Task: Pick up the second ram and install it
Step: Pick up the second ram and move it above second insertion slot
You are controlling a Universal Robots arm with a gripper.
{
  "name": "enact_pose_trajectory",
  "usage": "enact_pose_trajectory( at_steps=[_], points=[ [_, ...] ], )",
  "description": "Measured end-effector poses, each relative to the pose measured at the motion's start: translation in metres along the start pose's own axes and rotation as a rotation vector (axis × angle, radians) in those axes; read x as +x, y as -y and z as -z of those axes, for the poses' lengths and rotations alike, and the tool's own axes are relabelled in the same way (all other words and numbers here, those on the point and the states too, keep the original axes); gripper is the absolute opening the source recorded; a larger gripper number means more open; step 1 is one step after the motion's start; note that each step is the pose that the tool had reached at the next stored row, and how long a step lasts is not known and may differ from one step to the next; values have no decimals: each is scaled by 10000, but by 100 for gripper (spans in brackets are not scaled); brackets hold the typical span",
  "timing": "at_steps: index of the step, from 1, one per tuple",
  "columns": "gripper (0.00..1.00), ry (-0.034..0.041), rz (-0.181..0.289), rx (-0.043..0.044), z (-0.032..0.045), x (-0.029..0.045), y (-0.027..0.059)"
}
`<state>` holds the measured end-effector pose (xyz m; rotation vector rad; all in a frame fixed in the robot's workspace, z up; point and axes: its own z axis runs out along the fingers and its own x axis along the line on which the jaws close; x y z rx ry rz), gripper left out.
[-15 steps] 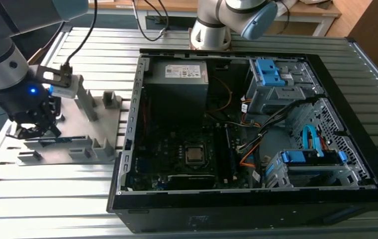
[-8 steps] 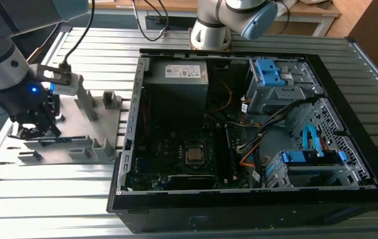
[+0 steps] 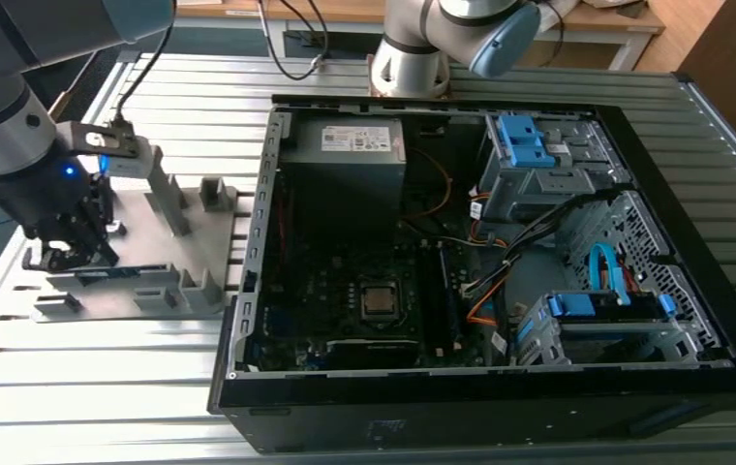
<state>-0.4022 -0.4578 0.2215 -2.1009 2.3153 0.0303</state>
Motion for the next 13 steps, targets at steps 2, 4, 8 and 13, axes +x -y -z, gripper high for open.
enact_pose_trajectory(
  at_steps=[2, 4, 8, 13],
  points=[
    [10, -1, 219, -6, -1, 0, 0],
    [10, -2, 421, -10, -1, 0, 0],
    [10, -4, 781, -19, -1, 0, 0],
    [10, -4, 796, -20, -2, 0, 0]
  ],
)
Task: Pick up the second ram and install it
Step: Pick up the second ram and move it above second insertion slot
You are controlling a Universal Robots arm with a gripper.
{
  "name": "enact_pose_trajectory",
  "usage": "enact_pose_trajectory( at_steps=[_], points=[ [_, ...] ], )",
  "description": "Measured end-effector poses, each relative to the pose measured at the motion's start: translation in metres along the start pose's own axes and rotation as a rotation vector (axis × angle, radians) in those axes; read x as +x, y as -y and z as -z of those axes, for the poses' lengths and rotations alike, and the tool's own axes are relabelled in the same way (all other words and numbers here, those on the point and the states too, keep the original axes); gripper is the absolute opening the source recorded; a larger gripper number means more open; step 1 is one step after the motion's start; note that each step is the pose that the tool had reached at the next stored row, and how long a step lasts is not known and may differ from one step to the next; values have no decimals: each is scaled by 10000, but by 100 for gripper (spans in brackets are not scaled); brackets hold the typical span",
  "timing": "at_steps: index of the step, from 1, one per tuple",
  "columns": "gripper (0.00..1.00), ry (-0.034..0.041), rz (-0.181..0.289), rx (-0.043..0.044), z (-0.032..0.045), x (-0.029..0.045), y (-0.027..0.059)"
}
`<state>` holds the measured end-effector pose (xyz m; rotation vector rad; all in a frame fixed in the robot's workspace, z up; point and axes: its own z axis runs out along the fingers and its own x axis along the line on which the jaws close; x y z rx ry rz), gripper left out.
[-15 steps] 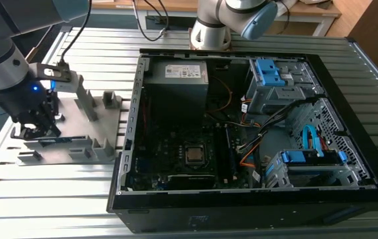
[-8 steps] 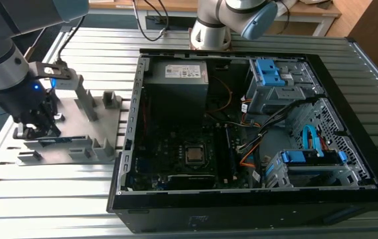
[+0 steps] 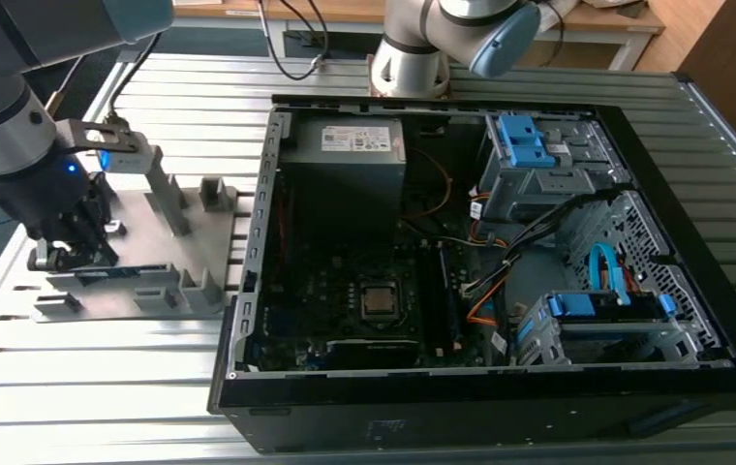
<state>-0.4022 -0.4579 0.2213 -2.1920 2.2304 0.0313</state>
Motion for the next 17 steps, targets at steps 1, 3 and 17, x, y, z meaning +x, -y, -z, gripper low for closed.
enact_pose_trajectory(
  at_steps=[1, 3, 17],
  points=[
    [11, 0, 2, 0, 0, 0, 0],
    [17, 0, 7, 0, 0, 0, 0],
    [30, 118, 214, -7, -161, 1, -58]
  ],
)
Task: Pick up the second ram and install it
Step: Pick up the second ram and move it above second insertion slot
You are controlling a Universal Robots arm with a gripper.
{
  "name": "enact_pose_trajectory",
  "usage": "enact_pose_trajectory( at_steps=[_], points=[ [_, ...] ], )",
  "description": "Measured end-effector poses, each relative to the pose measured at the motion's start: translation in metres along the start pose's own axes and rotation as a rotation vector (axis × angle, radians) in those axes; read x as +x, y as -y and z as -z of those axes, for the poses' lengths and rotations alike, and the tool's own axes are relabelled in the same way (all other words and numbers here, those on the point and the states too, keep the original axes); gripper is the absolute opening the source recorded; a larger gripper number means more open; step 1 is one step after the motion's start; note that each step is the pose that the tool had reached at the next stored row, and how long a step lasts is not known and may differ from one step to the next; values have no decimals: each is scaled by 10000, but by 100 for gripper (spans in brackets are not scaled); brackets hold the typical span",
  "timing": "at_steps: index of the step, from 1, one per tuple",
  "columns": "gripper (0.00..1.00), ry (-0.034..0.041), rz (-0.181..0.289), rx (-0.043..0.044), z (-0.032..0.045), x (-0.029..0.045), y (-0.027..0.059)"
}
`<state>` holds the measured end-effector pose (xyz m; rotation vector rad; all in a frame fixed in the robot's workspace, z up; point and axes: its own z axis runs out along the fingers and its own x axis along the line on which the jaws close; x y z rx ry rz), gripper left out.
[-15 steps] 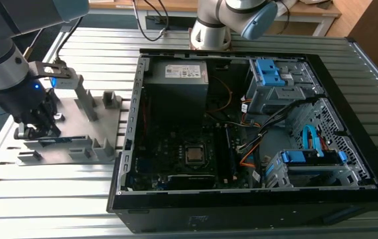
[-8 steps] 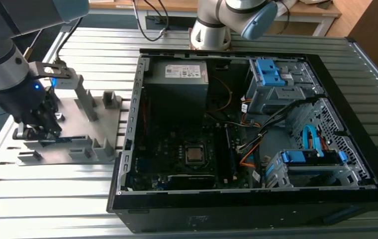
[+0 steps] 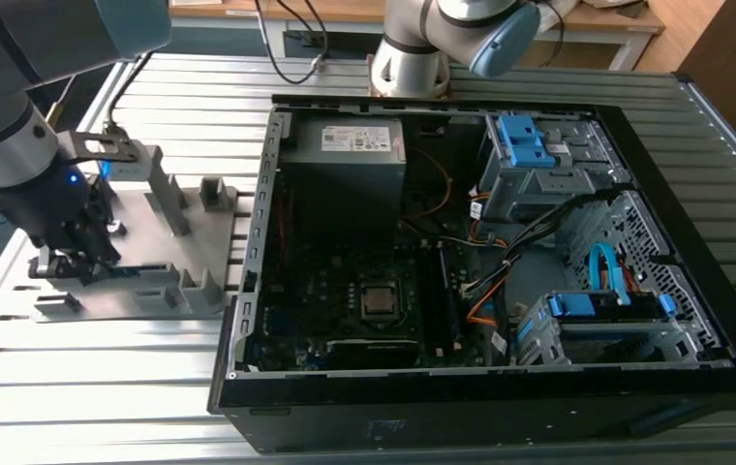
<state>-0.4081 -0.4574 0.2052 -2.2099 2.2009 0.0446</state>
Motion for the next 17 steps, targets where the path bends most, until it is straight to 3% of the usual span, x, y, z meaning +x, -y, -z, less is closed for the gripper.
enact_pose_trajectory(
  at_steps=[8, 16, 17],
  points=[
    [30, -1, 193, -8, -145, 4, 1],
    [28, -2, 194, -8, -151, 5, 1],
    [22, -1, 194, -8, -151, 4, 1]
  ],
)
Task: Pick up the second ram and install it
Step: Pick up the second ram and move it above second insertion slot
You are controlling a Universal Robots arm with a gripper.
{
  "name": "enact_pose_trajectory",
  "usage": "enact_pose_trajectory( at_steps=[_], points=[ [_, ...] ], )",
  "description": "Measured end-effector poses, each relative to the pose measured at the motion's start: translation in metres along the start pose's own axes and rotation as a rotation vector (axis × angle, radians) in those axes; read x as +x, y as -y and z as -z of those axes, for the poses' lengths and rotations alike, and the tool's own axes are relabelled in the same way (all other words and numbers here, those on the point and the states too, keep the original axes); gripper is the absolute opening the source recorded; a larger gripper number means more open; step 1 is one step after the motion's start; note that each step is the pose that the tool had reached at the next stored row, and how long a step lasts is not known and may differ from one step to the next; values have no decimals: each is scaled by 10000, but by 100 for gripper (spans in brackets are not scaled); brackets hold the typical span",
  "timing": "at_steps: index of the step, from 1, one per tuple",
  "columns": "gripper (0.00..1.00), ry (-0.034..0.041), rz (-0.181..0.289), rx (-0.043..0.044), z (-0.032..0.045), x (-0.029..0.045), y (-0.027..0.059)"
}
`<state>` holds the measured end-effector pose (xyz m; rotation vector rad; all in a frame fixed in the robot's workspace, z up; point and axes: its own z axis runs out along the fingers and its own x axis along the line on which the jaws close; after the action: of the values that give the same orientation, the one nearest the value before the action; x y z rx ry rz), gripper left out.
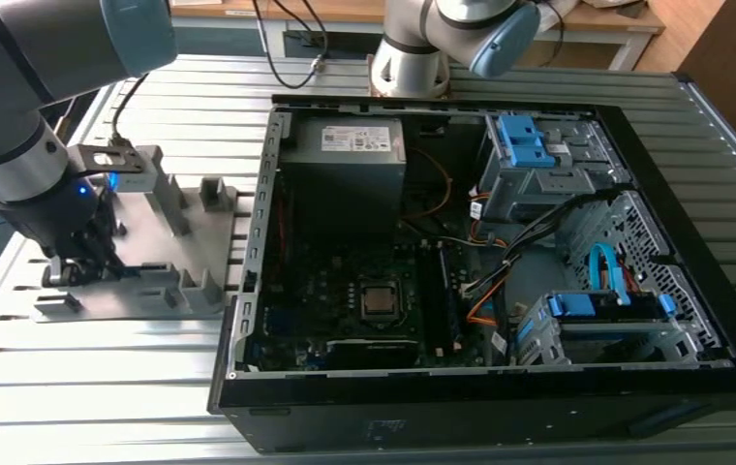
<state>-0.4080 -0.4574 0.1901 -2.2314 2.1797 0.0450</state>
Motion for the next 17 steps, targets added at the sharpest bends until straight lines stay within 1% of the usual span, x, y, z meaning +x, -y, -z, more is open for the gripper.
enact_pose_trajectory(
  at_steps=[1, 2, 3, 15, 17],
  points=[
    [22, 0, 0, 0, 0, 0, 0],
    [16, -1, 0, -1, 0, 0, 0],
    [14, -1, 0, 0, 0, 0, 0],
    [14, -1, 0, -1, -1, 0, 0],
    [14, 1, 0, 2, 20, -1, 0]
  ],
)
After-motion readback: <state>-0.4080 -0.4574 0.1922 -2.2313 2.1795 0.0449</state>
